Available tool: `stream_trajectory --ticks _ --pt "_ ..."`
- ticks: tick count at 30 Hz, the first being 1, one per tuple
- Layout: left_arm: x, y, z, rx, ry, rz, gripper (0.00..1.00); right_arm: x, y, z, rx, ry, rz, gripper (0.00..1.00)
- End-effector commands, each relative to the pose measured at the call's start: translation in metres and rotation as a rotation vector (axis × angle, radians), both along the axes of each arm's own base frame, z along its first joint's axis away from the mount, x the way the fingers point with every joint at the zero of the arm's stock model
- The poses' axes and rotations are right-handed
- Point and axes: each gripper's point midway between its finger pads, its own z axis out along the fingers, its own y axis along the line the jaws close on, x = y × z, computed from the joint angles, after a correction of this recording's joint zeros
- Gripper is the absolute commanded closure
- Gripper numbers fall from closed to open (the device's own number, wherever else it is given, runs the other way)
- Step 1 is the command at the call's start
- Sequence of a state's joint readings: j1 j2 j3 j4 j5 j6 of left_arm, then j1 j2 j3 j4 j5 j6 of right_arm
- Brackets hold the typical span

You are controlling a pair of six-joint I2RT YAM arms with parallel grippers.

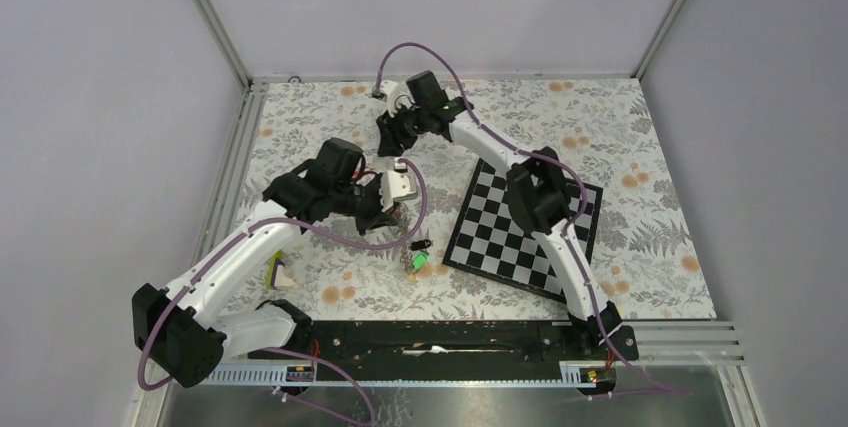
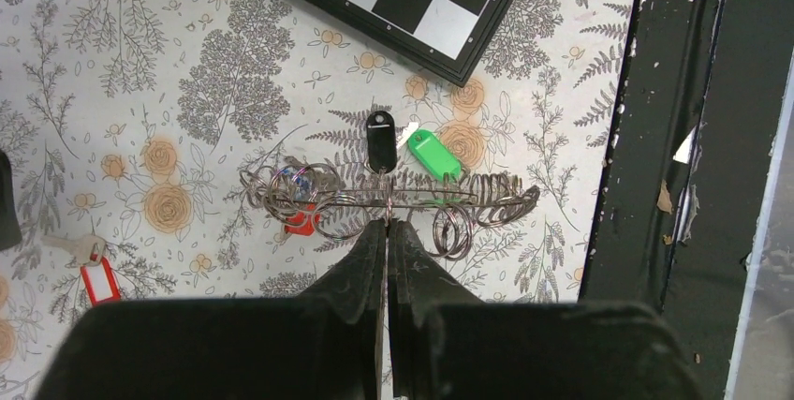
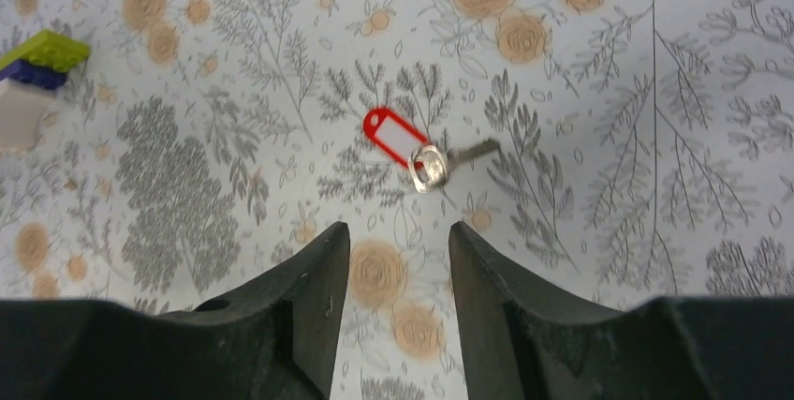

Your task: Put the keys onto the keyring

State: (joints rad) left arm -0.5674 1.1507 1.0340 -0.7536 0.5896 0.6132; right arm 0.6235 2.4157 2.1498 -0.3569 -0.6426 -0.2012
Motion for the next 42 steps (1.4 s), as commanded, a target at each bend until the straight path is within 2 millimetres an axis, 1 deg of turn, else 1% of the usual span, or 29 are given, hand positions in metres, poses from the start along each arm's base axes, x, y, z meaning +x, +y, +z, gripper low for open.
stream_trajectory --ticks 1,5,10,16,23,30,34,42 --pt "0.001 -0.003 0.018 -0.056 -0.072 -0.014 1.0 0.006 0.026 0.0 -0.036 -0.021 -0.033 0.49" --pt "-0.002 -0.005 0.015 -0.064 -0.054 -0.029 1.0 0.006 0.041 -0.018 -0.049 -0.012 -0.048 0.49" --pt "-0.001 -0.005 0.013 -0.06 -0.05 -0.032 1.0 0.004 0.055 -0.036 -0.075 -0.03 -0.052 0.49" --pt "-0.001 -0.005 0.014 -0.059 -0.058 -0.03 1.0 0.01 0.062 -0.051 -0.113 -0.065 -0.102 0.52" --pt "0.0 -0.005 0.013 -0.058 -0.054 -0.033 1.0 0.016 0.063 -0.06 -0.129 -0.076 -0.143 0.56" --pt "-0.001 -0.006 0.01 -0.055 -0.046 -0.039 1.0 0.016 0.064 -0.067 -0.141 -0.08 -0.15 0.62" --pt "-0.001 -0.006 0.01 -0.054 -0.045 -0.042 1.0 0.015 0.066 -0.068 -0.143 -0.081 -0.149 0.66" --pt "-0.003 -0.006 0.009 -0.059 -0.041 -0.047 1.0 0.009 0.069 -0.074 -0.171 -0.099 -0.146 0.66"
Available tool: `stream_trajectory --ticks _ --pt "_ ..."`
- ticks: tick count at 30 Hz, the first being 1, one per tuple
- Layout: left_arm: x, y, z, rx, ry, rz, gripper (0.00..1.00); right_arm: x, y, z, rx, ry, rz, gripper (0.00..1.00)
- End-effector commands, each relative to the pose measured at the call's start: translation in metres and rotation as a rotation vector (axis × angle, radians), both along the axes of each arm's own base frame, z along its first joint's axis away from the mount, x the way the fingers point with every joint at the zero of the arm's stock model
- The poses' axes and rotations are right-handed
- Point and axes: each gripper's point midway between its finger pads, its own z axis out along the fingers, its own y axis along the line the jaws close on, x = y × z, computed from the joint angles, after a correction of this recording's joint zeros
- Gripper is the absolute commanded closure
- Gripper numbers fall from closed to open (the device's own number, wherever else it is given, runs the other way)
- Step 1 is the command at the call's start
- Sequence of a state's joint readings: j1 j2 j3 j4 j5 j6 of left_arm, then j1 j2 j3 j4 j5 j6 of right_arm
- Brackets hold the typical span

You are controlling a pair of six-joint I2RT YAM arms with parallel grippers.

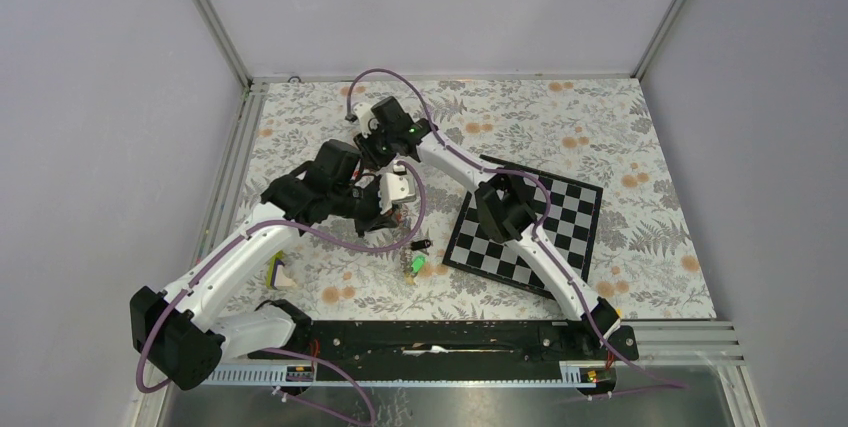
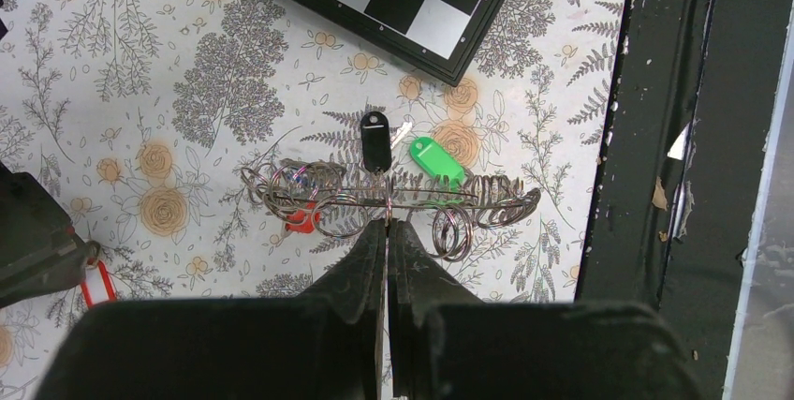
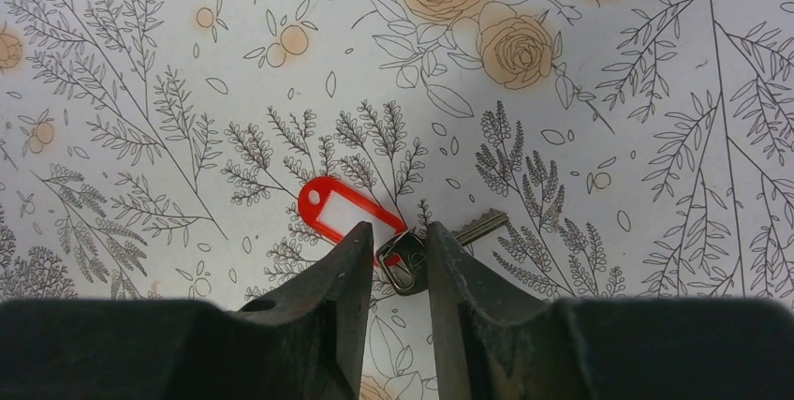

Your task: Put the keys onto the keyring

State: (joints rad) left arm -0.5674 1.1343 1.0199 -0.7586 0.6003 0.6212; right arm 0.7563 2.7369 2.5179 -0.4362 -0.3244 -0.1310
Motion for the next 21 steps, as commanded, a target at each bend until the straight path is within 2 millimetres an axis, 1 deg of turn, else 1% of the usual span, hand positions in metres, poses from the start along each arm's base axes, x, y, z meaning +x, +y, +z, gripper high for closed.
stream_trajectory --ticks 1,5,10,15,18,21 --pt "0.001 -0.007 0.01 -0.056 -0.041 -0.036 1.0 -0.003 0.011 0.005 -0.008 -0.043 -0.001 0.66" --pt "0.0 -0.007 0.01 -0.058 -0.041 -0.037 1.0 -0.002 0.009 0.004 -0.027 -0.058 -0.012 0.7" --pt "-0.002 -0.006 0.011 -0.062 -0.046 -0.039 1.0 0.0 0.006 0.003 -0.049 -0.074 -0.029 0.73" --pt "-0.003 -0.005 0.009 -0.06 -0.047 -0.04 1.0 0.001 0.004 0.003 -0.067 -0.09 -0.04 0.79" --pt "-0.003 -0.005 0.01 -0.062 -0.047 -0.041 1.0 0.002 0.002 0.006 -0.073 -0.1 -0.042 0.83" --pt "-0.003 -0.006 0.011 -0.064 -0.048 -0.043 1.0 0.004 0.0 0.014 -0.076 -0.116 -0.04 0.87"
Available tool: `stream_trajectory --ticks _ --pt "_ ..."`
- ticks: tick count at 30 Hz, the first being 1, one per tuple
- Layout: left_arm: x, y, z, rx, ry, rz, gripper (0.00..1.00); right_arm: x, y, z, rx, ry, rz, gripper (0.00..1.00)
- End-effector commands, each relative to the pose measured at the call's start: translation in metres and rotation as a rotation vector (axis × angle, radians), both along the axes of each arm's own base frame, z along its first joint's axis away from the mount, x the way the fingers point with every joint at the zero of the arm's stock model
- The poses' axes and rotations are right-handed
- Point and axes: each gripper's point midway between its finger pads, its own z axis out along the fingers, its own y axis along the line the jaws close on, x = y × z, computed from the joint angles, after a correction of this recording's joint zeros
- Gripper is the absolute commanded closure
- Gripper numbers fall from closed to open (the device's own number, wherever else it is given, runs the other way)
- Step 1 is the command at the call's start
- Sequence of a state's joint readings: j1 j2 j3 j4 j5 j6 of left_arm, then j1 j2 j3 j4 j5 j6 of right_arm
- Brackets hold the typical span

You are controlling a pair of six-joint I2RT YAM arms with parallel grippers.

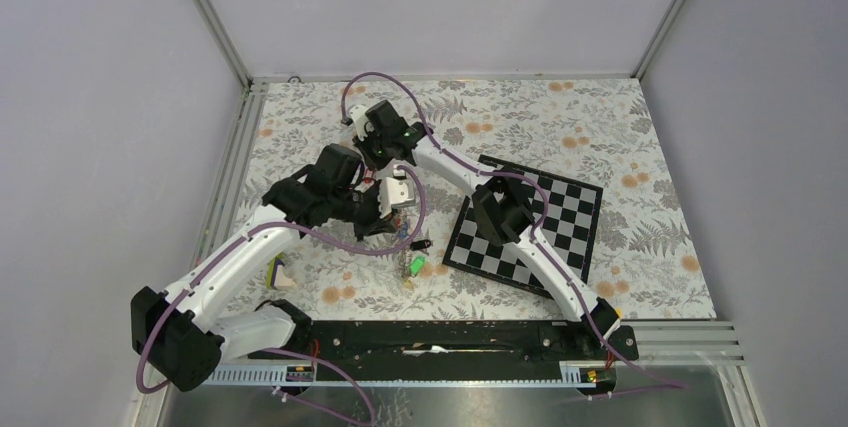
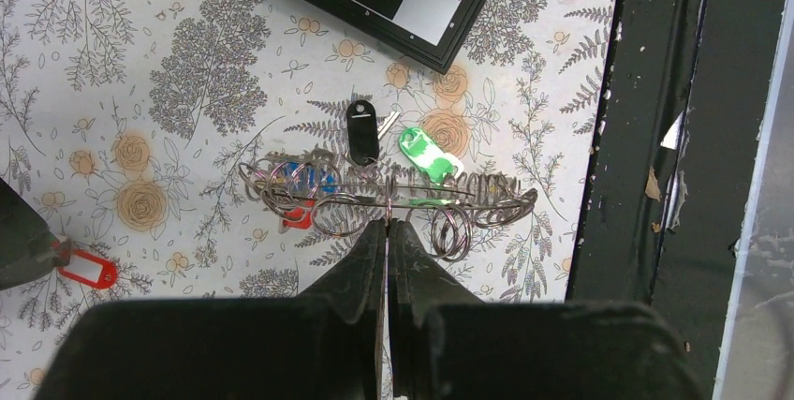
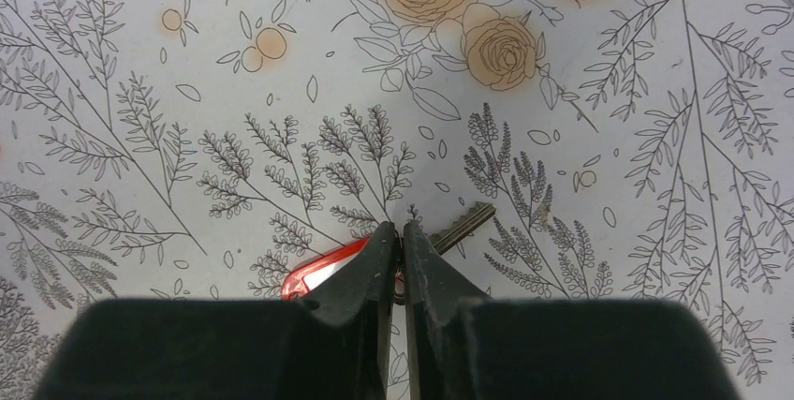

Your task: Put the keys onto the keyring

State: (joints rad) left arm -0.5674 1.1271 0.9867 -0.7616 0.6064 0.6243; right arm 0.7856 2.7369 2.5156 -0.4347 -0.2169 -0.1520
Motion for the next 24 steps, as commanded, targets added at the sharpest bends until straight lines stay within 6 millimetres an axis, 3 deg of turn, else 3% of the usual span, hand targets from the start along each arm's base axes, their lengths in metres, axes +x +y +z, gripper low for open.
stream_trajectory --ticks 1,8,14,21,24 --pt "0.003 -0.009 0.022 -0.078 -0.073 -0.038 1.0 0.003 -0.002 0.023 -0.014 -0.058 -0.004 0.89" --pt "0.006 -0.012 0.024 -0.08 -0.074 -0.041 1.0 0.004 -0.006 0.056 -0.005 -0.104 0.004 0.98" --pt "0.009 -0.017 0.034 -0.101 -0.078 -0.049 1.0 0.012 -0.022 0.108 0.039 -0.143 -0.002 1.0" --pt "0.023 -0.023 0.044 -0.101 -0.095 -0.045 1.0 0.011 -0.055 0.17 0.161 -0.103 0.039 1.0" --pt "0.029 -0.027 0.053 -0.113 -0.105 -0.046 1.0 0.007 -0.08 0.203 0.222 -0.091 0.067 1.0"
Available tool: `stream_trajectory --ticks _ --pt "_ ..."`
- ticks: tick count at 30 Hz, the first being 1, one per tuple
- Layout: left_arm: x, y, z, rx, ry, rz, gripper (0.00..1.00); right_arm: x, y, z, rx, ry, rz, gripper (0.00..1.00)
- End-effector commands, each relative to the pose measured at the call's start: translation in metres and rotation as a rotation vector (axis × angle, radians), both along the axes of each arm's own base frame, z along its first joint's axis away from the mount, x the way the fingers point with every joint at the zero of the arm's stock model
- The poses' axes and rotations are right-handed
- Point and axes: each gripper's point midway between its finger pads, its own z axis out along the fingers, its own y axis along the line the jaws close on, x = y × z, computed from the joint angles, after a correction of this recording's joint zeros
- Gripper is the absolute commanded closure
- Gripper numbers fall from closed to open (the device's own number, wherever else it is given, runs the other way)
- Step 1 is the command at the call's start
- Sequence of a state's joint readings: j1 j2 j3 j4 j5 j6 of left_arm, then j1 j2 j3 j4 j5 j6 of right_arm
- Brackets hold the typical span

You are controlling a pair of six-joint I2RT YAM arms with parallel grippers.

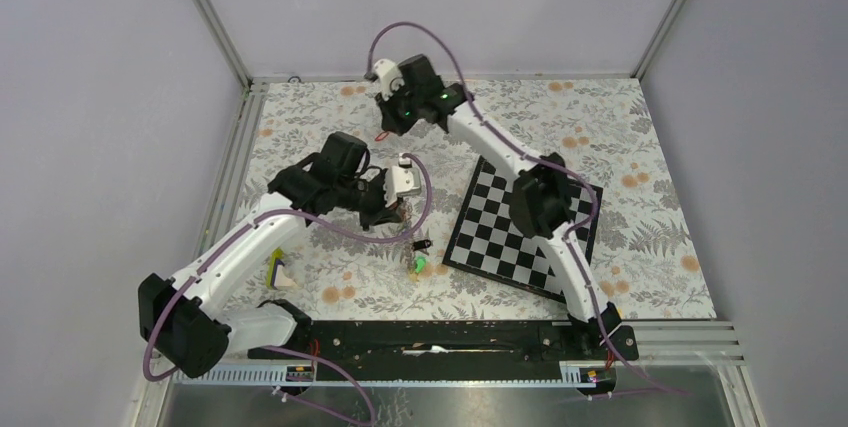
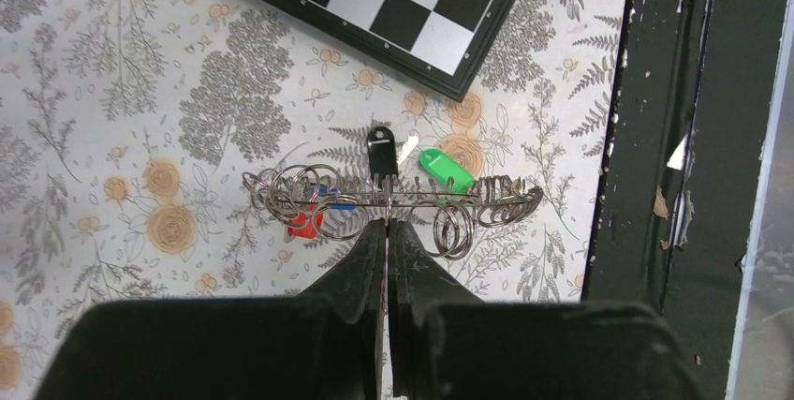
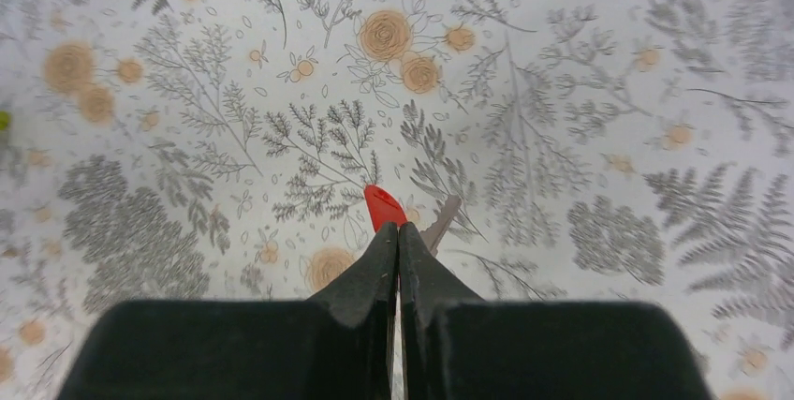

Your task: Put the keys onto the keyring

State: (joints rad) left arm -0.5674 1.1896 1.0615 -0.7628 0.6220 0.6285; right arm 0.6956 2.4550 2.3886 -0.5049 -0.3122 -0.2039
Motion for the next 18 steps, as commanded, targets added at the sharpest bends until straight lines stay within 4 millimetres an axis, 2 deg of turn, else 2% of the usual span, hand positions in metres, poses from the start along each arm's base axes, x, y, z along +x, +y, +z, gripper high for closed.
stream_trajectory --ticks 1,7,11,13,14,16,18 --pt "0.018 -0.018 0.043 -0.102 -0.1 -0.033 1.0 -0.007 -0.039 0.095 0.155 -0.039 0.065 1.0" --pt "0.03 -0.023 0.054 -0.137 -0.079 -0.03 1.0 -0.031 -0.087 0.145 0.246 -0.085 0.142 1.0" --pt "0.035 -0.027 0.059 -0.159 -0.058 -0.035 1.0 -0.071 -0.112 0.167 0.298 -0.114 0.281 1.0" --pt "0.038 -0.029 0.058 -0.161 -0.053 -0.038 1.0 -0.097 -0.123 0.172 0.32 -0.123 0.361 0.99" --pt "0.039 -0.03 0.057 -0.16 -0.052 -0.041 1.0 -0.114 -0.129 0.165 0.321 -0.113 0.404 0.98" --pt "0.042 -0.031 0.056 -0.159 -0.046 -0.044 1.0 -0.141 -0.138 0.167 0.323 -0.132 0.465 0.98" --pt "0.043 -0.034 0.054 -0.16 -0.035 -0.049 1.0 -0.155 -0.145 0.161 0.318 -0.127 0.474 0.98"
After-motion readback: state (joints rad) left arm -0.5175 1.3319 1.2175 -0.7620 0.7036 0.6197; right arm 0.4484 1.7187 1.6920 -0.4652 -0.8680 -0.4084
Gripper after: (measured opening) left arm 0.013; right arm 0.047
